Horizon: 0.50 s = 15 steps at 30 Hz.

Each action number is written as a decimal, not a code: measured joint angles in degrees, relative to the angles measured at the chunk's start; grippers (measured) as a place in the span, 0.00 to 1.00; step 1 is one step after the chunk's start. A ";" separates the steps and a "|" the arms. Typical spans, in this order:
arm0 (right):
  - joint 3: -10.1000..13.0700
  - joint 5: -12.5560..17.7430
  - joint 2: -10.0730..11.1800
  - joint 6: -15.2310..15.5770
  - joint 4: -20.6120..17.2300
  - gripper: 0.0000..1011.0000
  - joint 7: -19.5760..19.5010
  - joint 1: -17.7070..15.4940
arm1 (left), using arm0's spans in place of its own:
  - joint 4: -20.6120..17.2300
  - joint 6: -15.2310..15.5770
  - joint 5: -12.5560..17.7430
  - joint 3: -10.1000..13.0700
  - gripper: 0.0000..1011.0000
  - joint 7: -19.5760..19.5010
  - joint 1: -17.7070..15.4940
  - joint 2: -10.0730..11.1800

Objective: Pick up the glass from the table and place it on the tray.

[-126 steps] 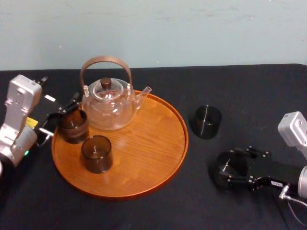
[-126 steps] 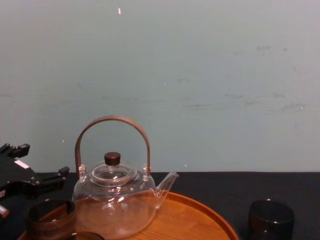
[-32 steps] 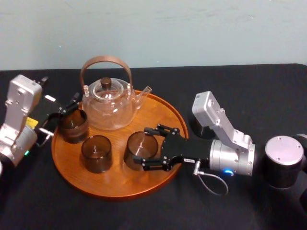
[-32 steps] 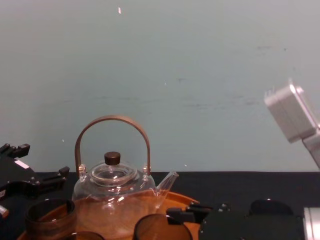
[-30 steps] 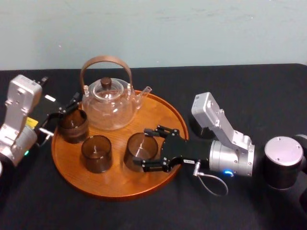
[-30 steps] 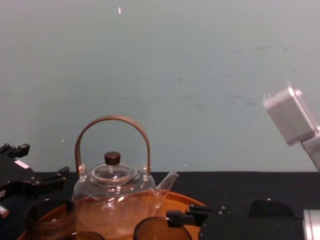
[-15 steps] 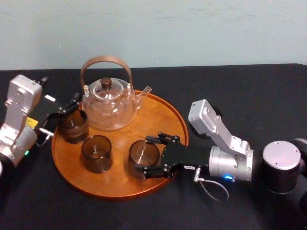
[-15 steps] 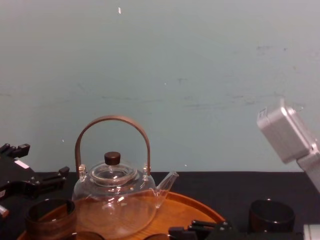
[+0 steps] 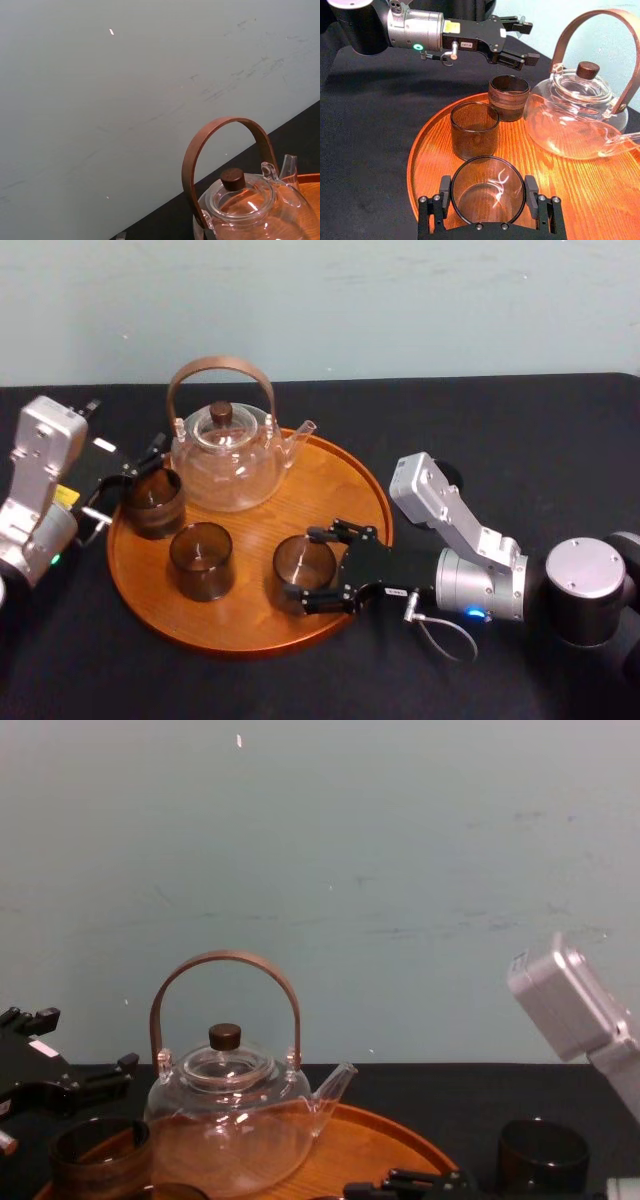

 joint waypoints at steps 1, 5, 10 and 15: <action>0.00 0.00 0.00 0.00 0.00 0.89 0.00 0.00 | 0.00 0.00 0.00 0.00 0.99 0.00 0.00 0.00; 0.01 0.05 0.01 0.00 0.00 0.89 0.03 0.00 | 0.00 0.00 0.00 0.00 0.99 0.00 0.00 0.00; 0.04 0.16 0.01 0.00 -0.01 0.92 0.08 0.01 | 0.00 0.00 0.00 0.00 0.99 0.00 0.00 0.00; 0.06 0.22 0.01 0.00 -0.04 0.99 0.11 0.02 | 0.00 0.00 0.00 0.00 0.99 0.00 0.00 0.00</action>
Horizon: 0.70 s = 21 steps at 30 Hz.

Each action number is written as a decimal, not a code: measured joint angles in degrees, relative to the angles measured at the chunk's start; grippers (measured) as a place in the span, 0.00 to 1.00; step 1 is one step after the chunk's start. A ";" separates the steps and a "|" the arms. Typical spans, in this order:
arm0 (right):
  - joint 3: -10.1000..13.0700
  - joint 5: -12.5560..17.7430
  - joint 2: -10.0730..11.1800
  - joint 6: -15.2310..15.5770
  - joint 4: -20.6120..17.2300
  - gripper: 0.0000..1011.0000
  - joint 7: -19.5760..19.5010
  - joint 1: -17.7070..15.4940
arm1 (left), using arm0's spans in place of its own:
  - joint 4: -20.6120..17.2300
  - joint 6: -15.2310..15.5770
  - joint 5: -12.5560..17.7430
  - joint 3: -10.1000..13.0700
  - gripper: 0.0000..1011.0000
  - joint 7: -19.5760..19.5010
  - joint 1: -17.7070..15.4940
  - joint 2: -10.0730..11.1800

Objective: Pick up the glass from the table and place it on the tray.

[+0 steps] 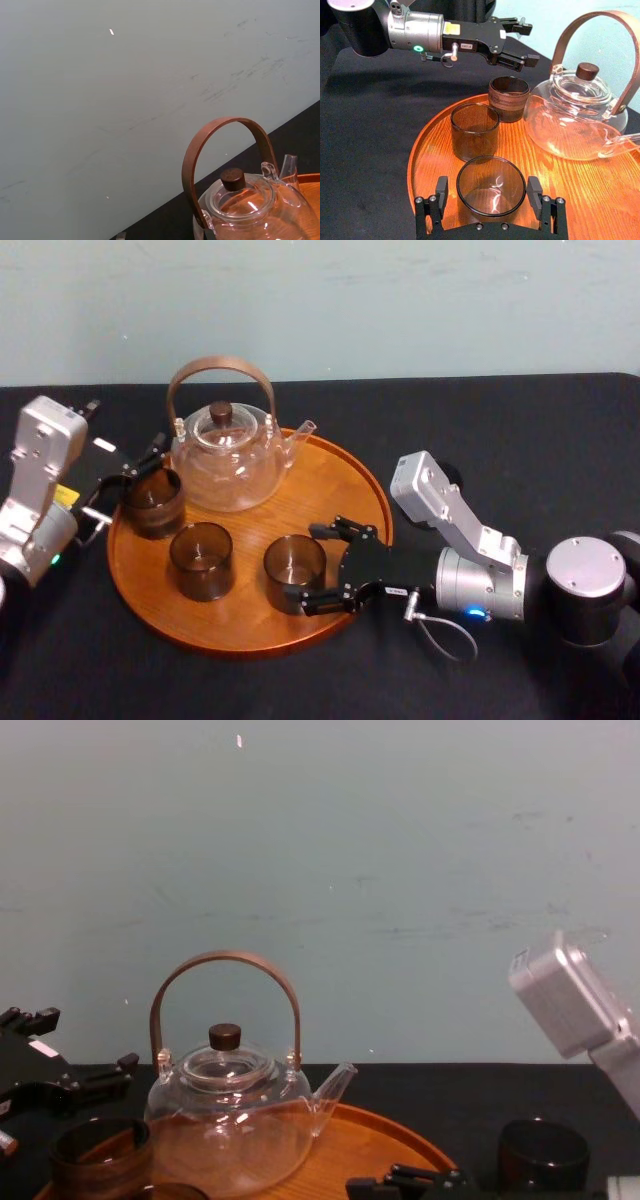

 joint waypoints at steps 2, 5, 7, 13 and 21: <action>0.00 0.01 0.00 0.00 -0.01 0.99 0.01 0.00 | 0.00 0.00 0.00 0.00 0.99 0.00 0.00 0.00; 0.00 0.04 0.00 0.00 -0.02 0.99 0.04 0.00 | 0.00 0.00 0.00 0.00 0.99 0.00 0.00 0.00; 0.00 0.05 0.00 0.00 -0.02 0.99 0.06 0.00 | 0.00 0.00 0.00 0.00 0.99 0.00 0.00 0.00; 0.00 0.10 0.00 0.00 -0.03 0.99 0.08 0.00 | -0.01 0.00 0.00 0.00 0.99 0.00 0.00 0.00; 0.03 0.28 0.07 -0.08 -0.05 0.99 0.34 -0.01 | 0.00 0.00 0.00 0.00 0.99 0.00 0.00 0.00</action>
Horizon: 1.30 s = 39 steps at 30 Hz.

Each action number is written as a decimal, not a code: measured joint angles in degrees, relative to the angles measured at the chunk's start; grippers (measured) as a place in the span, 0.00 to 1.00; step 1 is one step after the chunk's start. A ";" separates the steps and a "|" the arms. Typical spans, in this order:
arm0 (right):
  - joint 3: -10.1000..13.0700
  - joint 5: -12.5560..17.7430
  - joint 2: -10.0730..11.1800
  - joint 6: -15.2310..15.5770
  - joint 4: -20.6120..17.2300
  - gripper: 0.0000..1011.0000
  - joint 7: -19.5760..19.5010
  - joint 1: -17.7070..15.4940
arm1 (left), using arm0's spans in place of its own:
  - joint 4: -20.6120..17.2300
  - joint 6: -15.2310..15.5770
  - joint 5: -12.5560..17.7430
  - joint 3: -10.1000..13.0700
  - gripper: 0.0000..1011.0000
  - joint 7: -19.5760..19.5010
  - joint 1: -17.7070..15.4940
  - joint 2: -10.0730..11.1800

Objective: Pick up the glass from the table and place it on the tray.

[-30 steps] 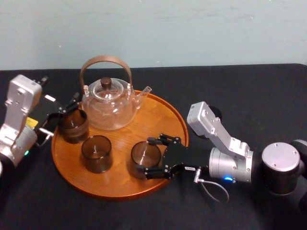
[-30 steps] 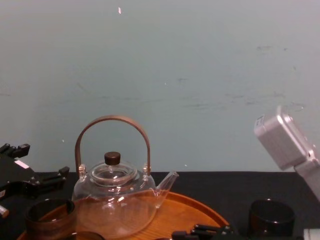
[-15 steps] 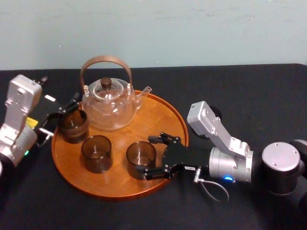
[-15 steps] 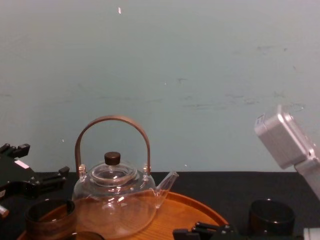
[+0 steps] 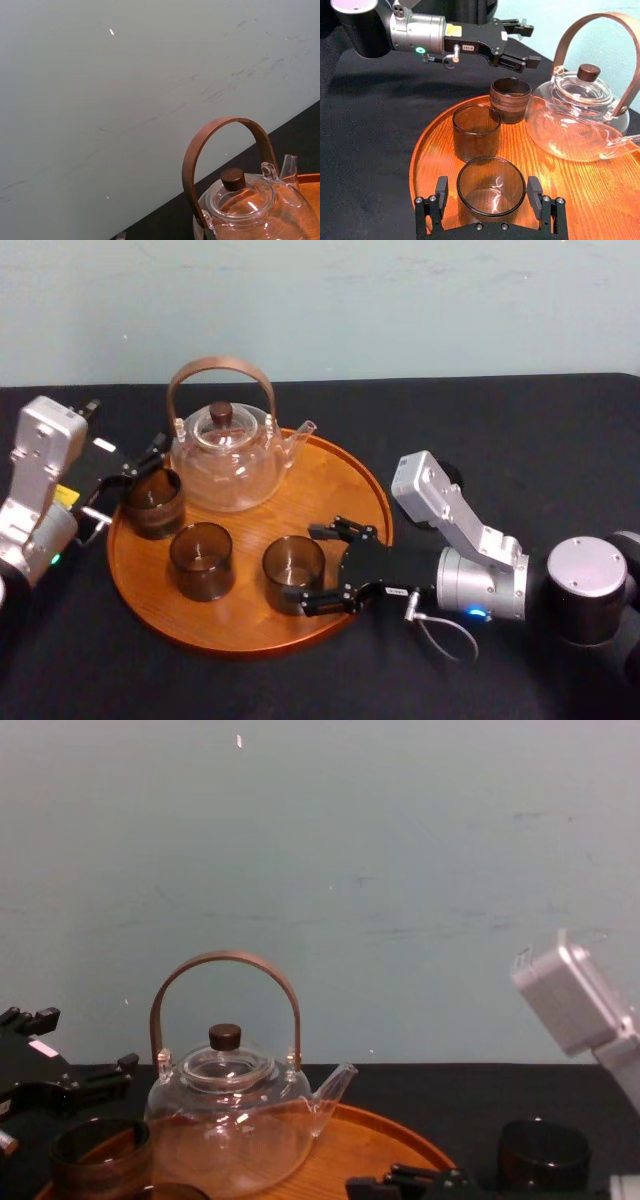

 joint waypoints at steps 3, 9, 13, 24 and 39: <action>0.30 0.57 0.48 -0.24 -0.30 0.99 0.75 -0.19 | 0.00 0.00 0.00 0.00 0.99 0.00 0.00 0.00; 1.08 1.59 2.10 -0.31 -1.83 0.99 1.39 -1.13 | 0.00 0.00 0.00 0.00 0.99 0.00 0.00 0.00; 1.68 2.32 3.61 -0.30 -3.15 0.99 1.82 -2.06 | 0.00 0.00 0.00 0.00 0.99 0.00 0.00 0.00; 4.89 5.20 8.94 -2.43 -7.30 0.99 2.77 -5.42 | 0.00 0.00 0.00 0.00 0.99 0.00 0.00 0.00; 13.60 8.23 13.26 -3.51 -9.73 0.99 -4.37 -11.84 | 0.00 0.00 0.00 0.00 0.99 0.00 0.00 0.00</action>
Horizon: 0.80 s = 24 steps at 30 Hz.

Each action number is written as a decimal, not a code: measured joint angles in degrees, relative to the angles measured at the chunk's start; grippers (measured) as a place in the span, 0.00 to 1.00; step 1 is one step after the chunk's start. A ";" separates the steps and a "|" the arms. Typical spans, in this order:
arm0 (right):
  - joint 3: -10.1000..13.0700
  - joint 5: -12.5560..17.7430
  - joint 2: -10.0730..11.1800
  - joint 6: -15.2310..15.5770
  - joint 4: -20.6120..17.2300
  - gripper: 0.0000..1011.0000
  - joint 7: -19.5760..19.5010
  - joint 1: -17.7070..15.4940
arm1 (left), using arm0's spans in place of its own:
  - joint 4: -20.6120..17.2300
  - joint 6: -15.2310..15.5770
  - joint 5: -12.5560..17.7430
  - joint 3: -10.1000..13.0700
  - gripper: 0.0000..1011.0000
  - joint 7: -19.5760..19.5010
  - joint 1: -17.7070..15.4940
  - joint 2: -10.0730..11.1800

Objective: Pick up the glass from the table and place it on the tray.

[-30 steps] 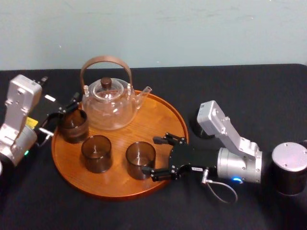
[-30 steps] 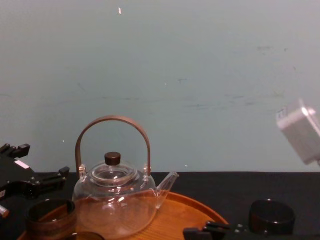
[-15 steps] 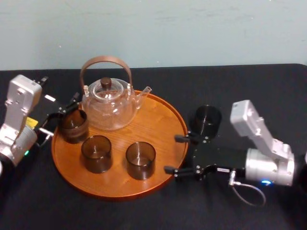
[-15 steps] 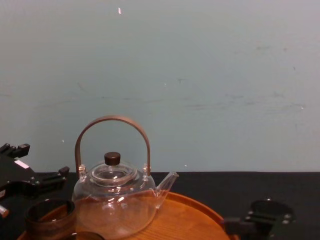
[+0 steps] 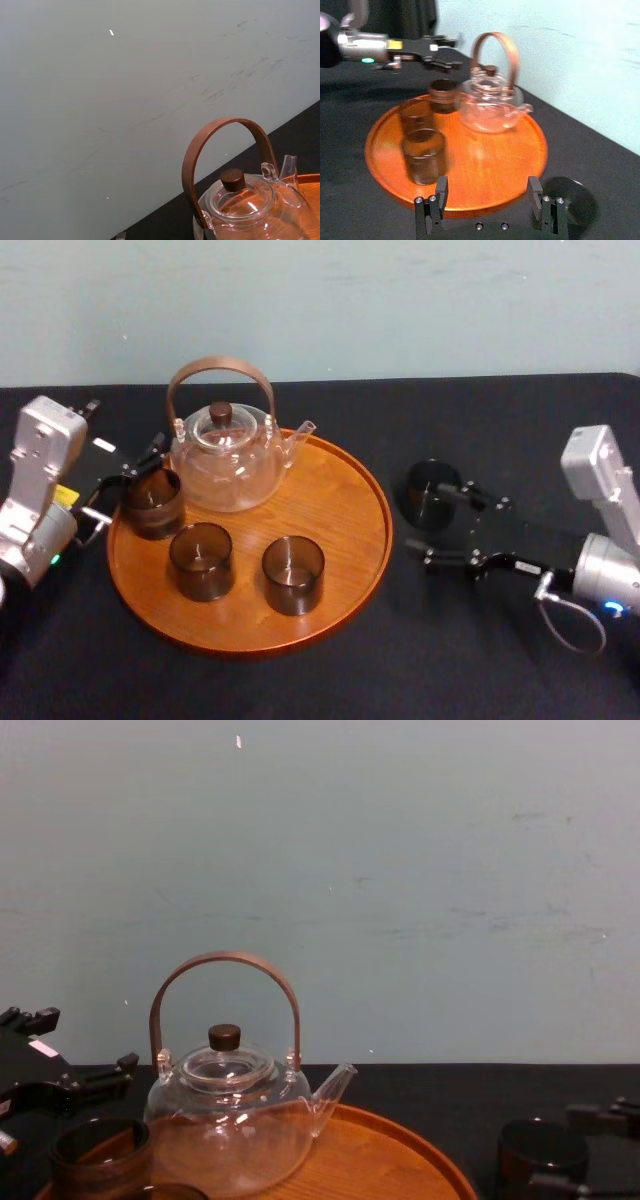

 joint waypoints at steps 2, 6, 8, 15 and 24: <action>0.83 0.11 0.02 0.21 -0.08 0.99 -0.84 -0.59 | 0.00 0.00 0.00 0.00 0.99 0.00 0.00 0.00; 2.79 0.31 -0.22 0.90 -0.28 0.99 -3.22 -1.80 | 0.00 0.00 0.00 0.00 0.99 0.00 0.00 0.00; 3.85 0.31 -0.64 1.37 -0.35 0.99 -4.83 -2.42 | 0.00 0.00 0.00 0.00 0.99 0.00 0.00 0.00; 6.39 -0.10 -2.36 3.55 -0.39 0.99 -9.32 -3.44 | 0.00 0.00 0.00 0.00 0.99 0.00 0.00 0.00; 7.50 -0.74 -4.41 7.79 0.57 0.99 -11.32 -3.28 | 0.00 0.00 0.00 0.00 0.99 0.00 0.00 0.00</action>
